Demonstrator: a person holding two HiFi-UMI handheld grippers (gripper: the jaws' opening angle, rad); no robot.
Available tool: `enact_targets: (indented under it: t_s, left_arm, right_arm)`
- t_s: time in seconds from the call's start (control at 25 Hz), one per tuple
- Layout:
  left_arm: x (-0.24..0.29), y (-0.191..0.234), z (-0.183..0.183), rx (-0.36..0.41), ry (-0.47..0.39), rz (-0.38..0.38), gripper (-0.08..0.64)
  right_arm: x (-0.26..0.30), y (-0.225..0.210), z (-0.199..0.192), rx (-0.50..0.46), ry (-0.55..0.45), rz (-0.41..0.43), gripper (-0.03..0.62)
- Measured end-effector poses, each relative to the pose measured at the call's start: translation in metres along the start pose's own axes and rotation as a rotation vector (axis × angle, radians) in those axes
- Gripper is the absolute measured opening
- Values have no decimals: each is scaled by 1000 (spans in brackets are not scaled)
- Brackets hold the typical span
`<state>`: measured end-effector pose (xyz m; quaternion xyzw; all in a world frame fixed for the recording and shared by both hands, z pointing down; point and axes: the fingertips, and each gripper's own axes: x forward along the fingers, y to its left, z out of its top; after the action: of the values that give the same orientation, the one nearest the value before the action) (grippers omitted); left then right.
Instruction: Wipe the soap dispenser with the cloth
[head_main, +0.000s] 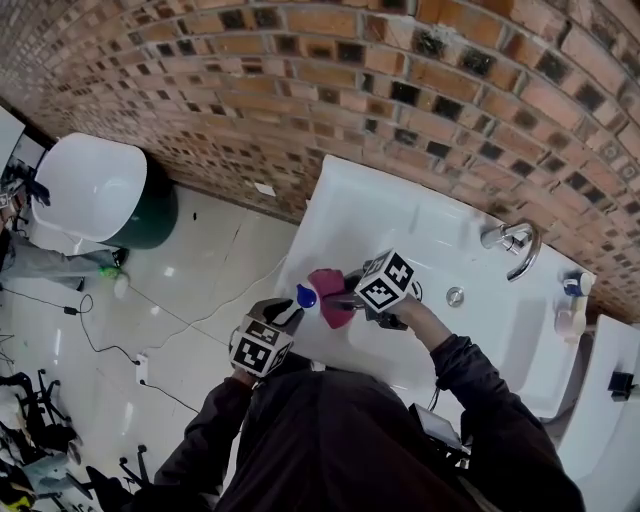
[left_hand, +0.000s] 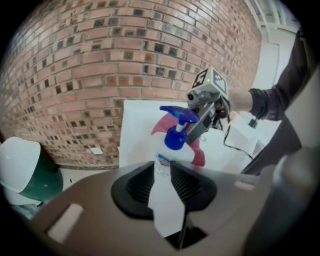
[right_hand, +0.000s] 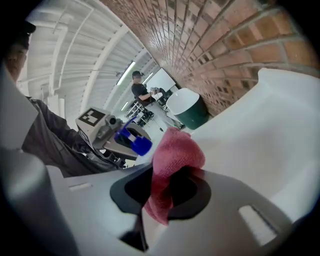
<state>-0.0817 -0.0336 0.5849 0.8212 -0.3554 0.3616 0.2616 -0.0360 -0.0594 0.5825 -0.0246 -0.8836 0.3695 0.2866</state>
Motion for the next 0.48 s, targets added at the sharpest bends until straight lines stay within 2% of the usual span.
enact_targets:
  t_s: [0.16, 0.32, 0.48]
  left_arm:
    - [1, -1, 0, 1, 4, -16, 87]
    - [1, 0, -1, 2, 12, -20, 88]
    - [-6, -4, -1, -26, -3, -39, 120]
  right_arm:
    - [18, -20, -22, 21, 72, -84, 66]
    - [35, -36, -45, -57, 171, -212, 66]
    - [30, -30, -40, -142, 160, -276, 66]
